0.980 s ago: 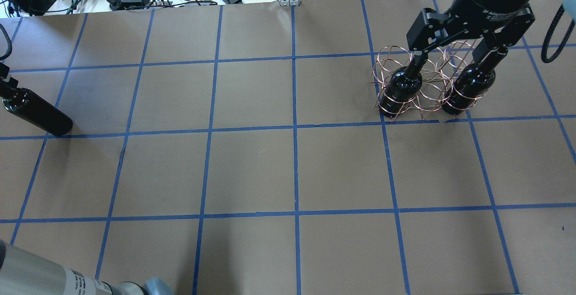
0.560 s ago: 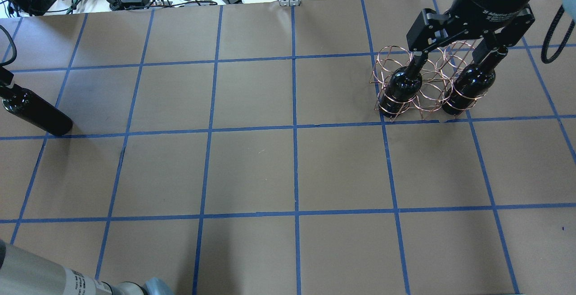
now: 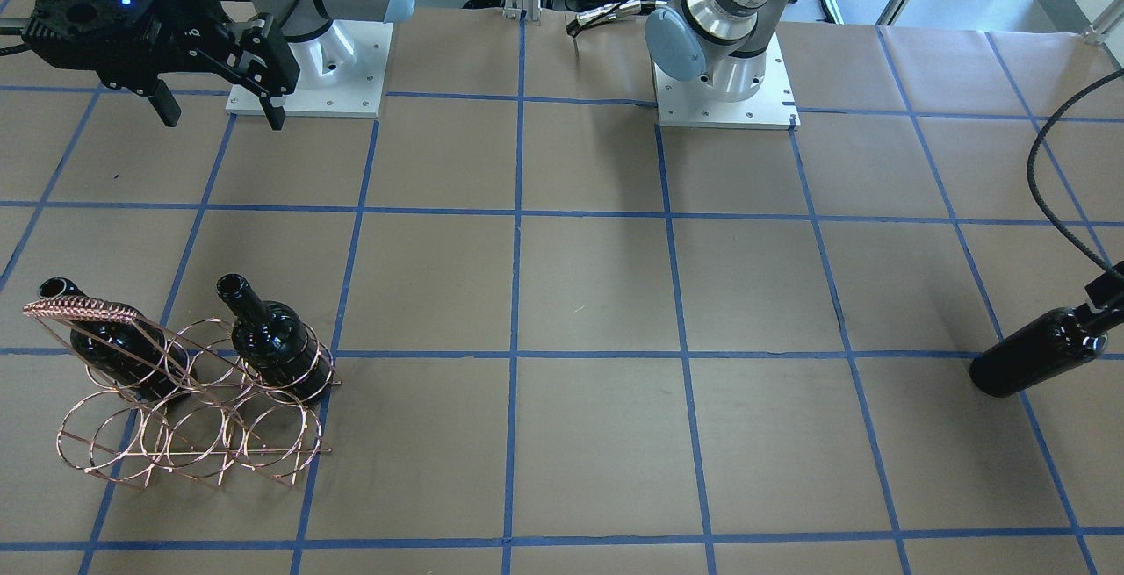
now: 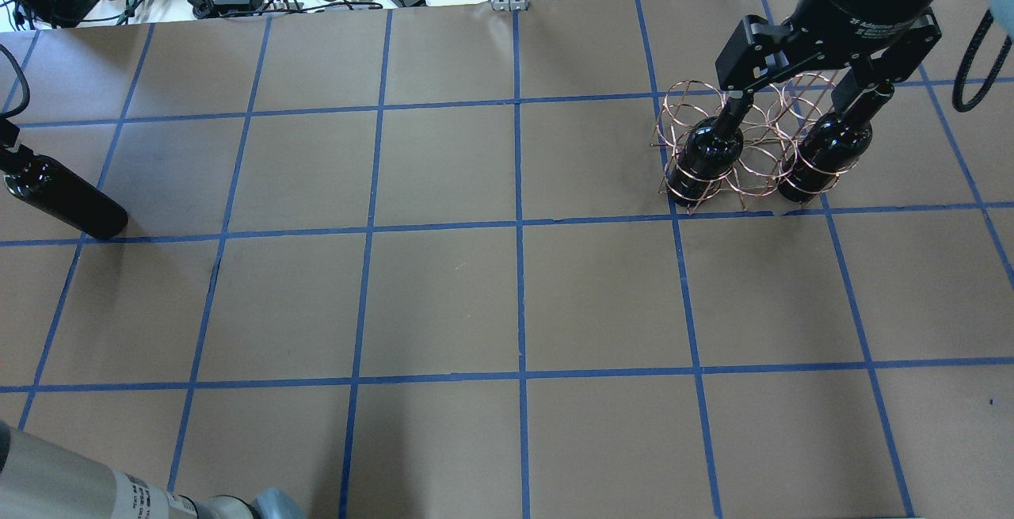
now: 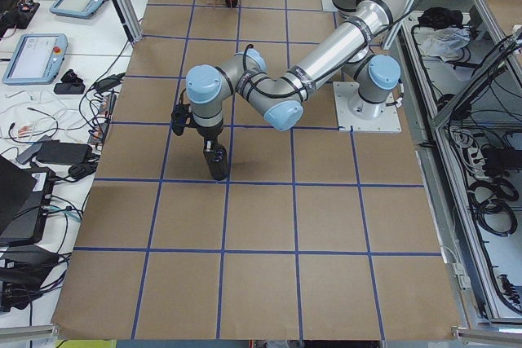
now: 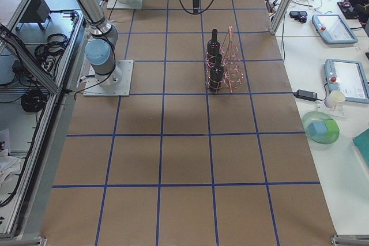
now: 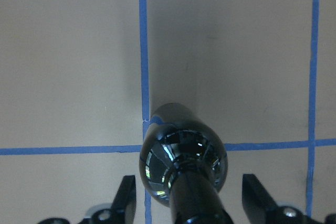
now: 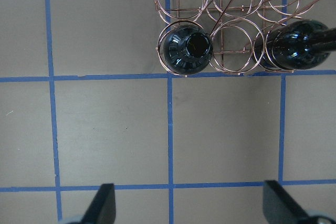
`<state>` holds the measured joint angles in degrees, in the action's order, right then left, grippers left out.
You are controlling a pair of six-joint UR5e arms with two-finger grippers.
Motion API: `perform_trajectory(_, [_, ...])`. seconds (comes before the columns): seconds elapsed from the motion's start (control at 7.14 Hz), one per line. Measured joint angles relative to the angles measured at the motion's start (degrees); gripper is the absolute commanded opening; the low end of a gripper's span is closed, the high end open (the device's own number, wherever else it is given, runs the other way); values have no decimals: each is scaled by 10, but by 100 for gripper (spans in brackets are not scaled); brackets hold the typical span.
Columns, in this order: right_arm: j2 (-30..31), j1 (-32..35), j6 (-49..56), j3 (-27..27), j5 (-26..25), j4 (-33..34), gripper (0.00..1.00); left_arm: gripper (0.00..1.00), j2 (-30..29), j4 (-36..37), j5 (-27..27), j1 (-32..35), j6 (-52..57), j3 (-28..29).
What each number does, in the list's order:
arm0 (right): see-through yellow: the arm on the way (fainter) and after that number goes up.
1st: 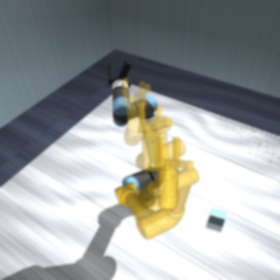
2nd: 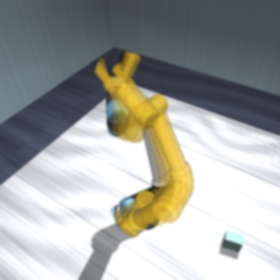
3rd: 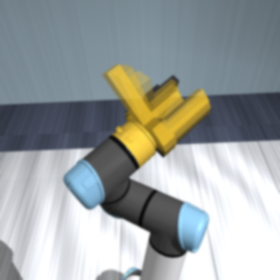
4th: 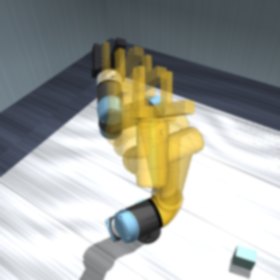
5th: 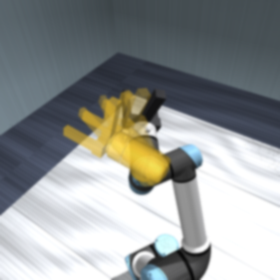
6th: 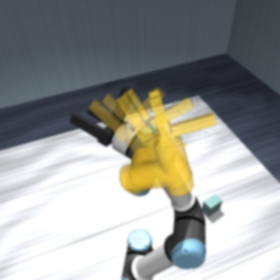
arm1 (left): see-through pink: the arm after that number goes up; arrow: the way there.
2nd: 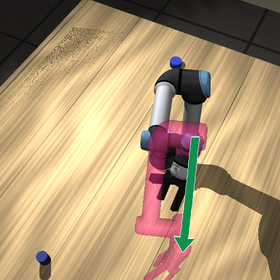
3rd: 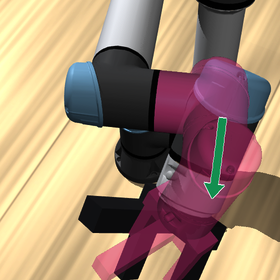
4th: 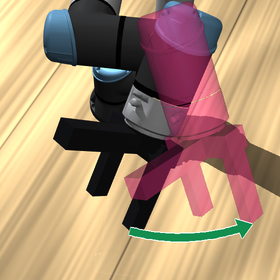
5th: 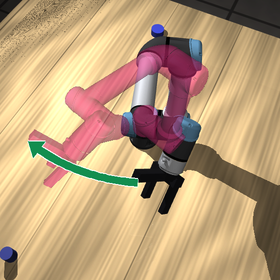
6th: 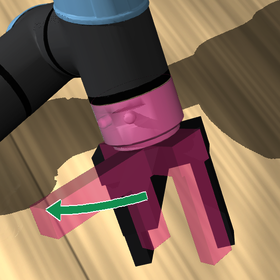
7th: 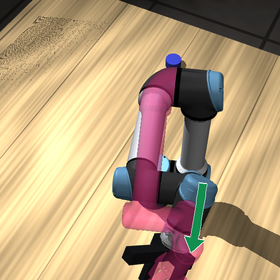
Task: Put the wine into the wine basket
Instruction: 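Close the left gripper on the bottle neck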
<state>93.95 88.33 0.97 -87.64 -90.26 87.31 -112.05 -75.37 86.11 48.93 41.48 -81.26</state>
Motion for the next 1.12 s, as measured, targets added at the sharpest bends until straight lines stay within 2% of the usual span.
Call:
perform_trajectory(0.14, [0, 0, 0, 0, 0, 0, 100, 49, 0, 3, -1, 0, 0, 1])
perform_trajectory(0.28, [0, 0, 0, 0, 0, 0, 100, 27, 0, 5, -2, 0, -1, 1])
perform_trajectory(0.42, [0, 0, 0, 0, 0, 0, 100, 0, 0, 6, -3, 0, -1, 1])
perform_trajectory(1.12, [0, 0, 0, 0, 0, 0, 100, 0, 17, 0, 0, 15, 17, 2])
